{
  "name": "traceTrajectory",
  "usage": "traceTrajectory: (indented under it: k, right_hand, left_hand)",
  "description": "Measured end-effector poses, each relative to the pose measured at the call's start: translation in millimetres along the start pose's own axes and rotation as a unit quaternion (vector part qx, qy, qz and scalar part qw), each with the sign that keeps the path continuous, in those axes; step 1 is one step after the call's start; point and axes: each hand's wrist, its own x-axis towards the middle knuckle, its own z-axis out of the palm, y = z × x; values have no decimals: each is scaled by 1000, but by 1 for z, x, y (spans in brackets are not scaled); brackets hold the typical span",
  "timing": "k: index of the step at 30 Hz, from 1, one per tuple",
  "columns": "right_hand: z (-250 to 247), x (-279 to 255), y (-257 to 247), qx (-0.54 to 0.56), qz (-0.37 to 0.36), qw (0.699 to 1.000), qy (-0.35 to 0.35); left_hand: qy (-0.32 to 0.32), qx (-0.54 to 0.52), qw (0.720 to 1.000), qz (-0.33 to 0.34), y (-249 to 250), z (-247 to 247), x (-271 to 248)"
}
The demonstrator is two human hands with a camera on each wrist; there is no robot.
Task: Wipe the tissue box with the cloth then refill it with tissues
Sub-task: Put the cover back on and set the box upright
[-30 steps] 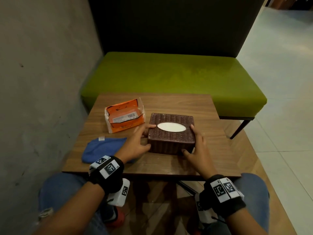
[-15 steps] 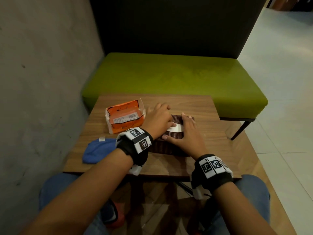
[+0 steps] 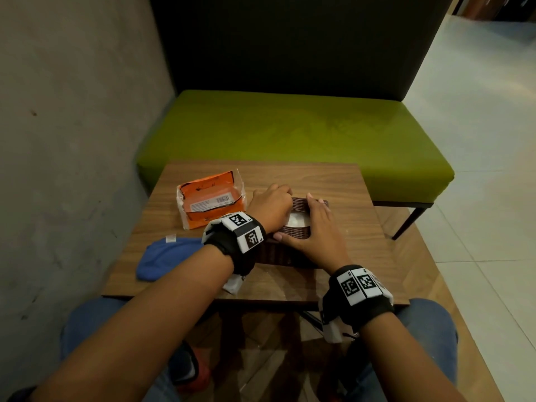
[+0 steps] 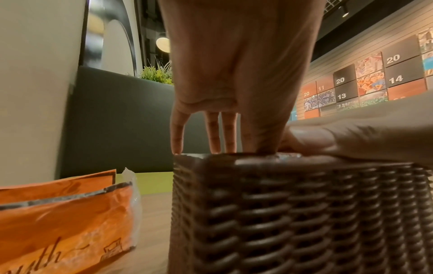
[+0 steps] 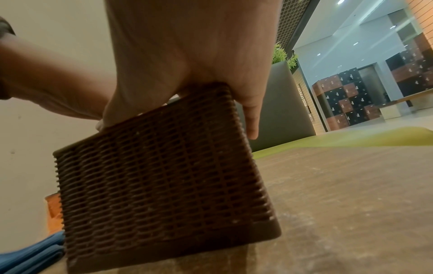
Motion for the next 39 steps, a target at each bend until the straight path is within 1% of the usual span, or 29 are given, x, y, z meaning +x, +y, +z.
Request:
traceTrajectory:
  k: [6,11,15,17,19,22,25,30,32,34,35,36,39]
  right_hand:
    - [-1,0,0,-4,3,1000,-6]
    - [-1,-1,0,1,2,1000,-4]
    - [-2,-1,0,6,3,1000,-6]
    - [-2,-1,0,4,3,1000,-6]
    - [-3,-1,-1,4,3,1000,-9]
    - [-4,-2,-2,4,3,1000,-11]
    - [-4,-2,-1,21,12,1000,-11]
    - [-1,0,2,58,23,998,-5]
    - [-2,-1,4,83,20,996,4]
    - [-5,-8,9,119,20,992,31]
    - [-6,-14,13,127,17,991,48]
    - [-5,-20,17,121,9,991,61]
    - [-2,-33,24,71,-10,996,55]
  left_hand:
    - [-12,-44,999,27,-14,0,-1]
    - [-34,0,999,22,-6,-1,4]
    - [-28,4,999,26,-4,1,8]
    - [-32,-40,998,32,-10,0,7]
    - [-31,-106,993,40,-17,-3,5]
    - [-9,-184,981,55,-21,-5,0]
    - [22,-227,972,57,-22,-3,-5]
    - [71,-282,956,26,-19,9,-12]
    - [89,-331,939,11,-23,14,-18]
    - [124,-397,909,-19,-30,21,-30]
    - [138,-414,899,-34,-33,26,-38]
    - [141,-410,900,-44,-36,32,-47]
    - [98,-314,943,-52,-33,52,-67]
